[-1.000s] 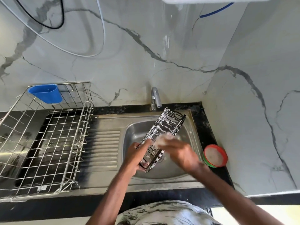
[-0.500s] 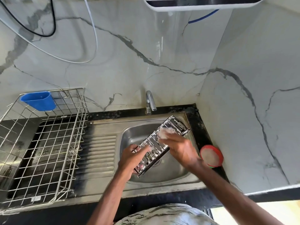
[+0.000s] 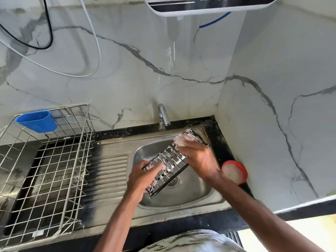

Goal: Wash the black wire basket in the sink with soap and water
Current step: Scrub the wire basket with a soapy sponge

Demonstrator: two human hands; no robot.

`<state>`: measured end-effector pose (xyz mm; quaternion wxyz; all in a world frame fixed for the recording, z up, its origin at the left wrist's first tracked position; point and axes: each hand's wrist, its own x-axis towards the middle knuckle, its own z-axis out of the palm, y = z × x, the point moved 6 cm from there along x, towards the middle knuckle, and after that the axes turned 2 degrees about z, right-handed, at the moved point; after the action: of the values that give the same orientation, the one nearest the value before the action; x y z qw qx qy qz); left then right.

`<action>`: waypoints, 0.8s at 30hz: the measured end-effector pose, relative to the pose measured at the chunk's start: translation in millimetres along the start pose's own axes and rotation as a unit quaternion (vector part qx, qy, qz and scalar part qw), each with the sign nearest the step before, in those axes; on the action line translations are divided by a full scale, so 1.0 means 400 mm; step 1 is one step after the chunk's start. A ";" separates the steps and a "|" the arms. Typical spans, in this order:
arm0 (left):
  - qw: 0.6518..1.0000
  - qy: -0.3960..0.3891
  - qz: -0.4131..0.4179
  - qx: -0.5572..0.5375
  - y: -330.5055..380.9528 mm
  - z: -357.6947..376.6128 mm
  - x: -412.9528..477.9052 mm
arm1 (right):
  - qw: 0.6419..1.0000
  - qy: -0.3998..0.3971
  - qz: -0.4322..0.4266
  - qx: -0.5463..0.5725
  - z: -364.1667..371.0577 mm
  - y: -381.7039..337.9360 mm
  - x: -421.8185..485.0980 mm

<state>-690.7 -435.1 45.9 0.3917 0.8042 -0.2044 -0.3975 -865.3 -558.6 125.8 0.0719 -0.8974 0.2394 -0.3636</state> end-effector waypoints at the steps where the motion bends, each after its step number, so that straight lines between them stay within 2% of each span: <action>1: 1.000 0.003 0.007 0.010 0.004 -0.003 0.002 | 1.000 0.017 0.023 0.000 -0.010 0.027 0.006; 5: 0.999 0.015 0.017 0.034 0.021 -0.005 0.010 | 0.995 0.052 0.081 0.024 -0.041 0.065 0.035; 8: 1.000 0.014 0.005 0.017 0.021 -0.001 0.010 | 0.991 0.088 0.087 0.051 -0.061 0.046 0.037; 13: 1.000 -0.003 -0.013 -0.002 0.011 0.006 -0.013 | 0.971 0.134 0.171 0.096 -0.096 0.073 0.039; 20: 0.997 0.025 -0.039 -0.068 -0.004 -0.030 -0.027 | 0.979 0.057 0.182 0.078 -0.098 0.094 0.019; 24: 0.995 0.014 -0.043 -0.091 0.007 -0.040 -0.035 | 0.982 0.053 0.158 0.085 -0.099 0.090 0.017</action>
<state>-686.5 -420.5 61.1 0.4484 0.7787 -0.1276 -0.4198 -902.1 -591.7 147.7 0.1918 -0.8183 0.3504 -0.4133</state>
